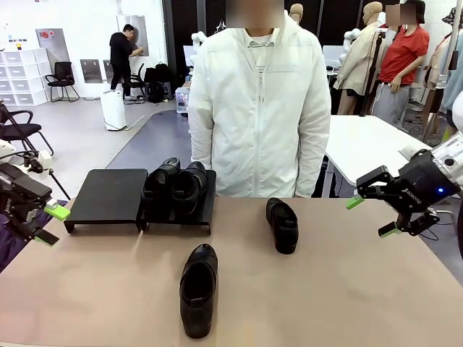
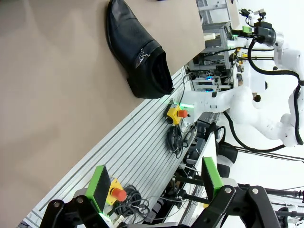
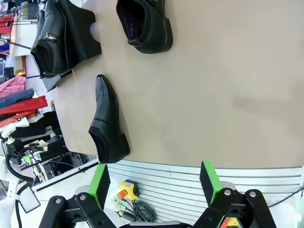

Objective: Organize the shoes by placing them on the stand.
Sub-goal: Place the Shoe from the middle of the table onto the Shoes Stand.

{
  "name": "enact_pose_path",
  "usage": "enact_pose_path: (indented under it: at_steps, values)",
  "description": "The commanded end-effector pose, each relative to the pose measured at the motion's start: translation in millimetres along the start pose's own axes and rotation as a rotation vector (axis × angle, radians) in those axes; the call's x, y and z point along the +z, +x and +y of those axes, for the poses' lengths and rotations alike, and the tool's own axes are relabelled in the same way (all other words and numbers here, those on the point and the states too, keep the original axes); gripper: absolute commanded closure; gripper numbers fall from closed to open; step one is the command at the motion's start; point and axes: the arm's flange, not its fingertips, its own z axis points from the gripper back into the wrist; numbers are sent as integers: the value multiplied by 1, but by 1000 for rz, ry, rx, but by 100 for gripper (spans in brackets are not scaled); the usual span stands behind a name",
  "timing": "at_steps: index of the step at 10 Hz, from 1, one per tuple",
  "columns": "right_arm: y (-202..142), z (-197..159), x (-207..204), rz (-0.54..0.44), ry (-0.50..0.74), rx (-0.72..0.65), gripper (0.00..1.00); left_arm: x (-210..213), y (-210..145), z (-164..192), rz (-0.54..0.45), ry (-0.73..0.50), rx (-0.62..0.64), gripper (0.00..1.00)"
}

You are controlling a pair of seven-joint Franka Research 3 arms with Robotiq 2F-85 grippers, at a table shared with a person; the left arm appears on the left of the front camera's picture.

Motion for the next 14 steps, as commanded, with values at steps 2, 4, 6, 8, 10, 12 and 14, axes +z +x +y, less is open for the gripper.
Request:
enact_pose_path:
  at_steps: [2, 4, 6, 8, 10, 12, 14]
  values:
    - [-2, 3, 2, 1, 10, -23, 0, -21, 10, -40, -42, 129, 87, 0]
    - [-2, 3, 2, 1, 10, -23, 0, -103, 45, -112, 80, 385, 152, 0]
    - [-2, 3, 2, 1, 10, -23, 0, -211, 76, -172, 172, 612, 181, 0]
    - [-2, 3, 2, 1, 10, -23, 0, -291, 79, -204, 113, 677, 251, 0]
    - [-2, 3, 2, 1, 10, -23, 0, -326, 79, -206, 25, 718, 287, 0]
    - [-2, 3, 2, 1, 10, -23, 0, -324, 55, -216, 97, 662, 223, 0]
    - [-2, 3, 2, 1, 10, -23, 0, -324, 55, -216, 97, 662, 223, 0]
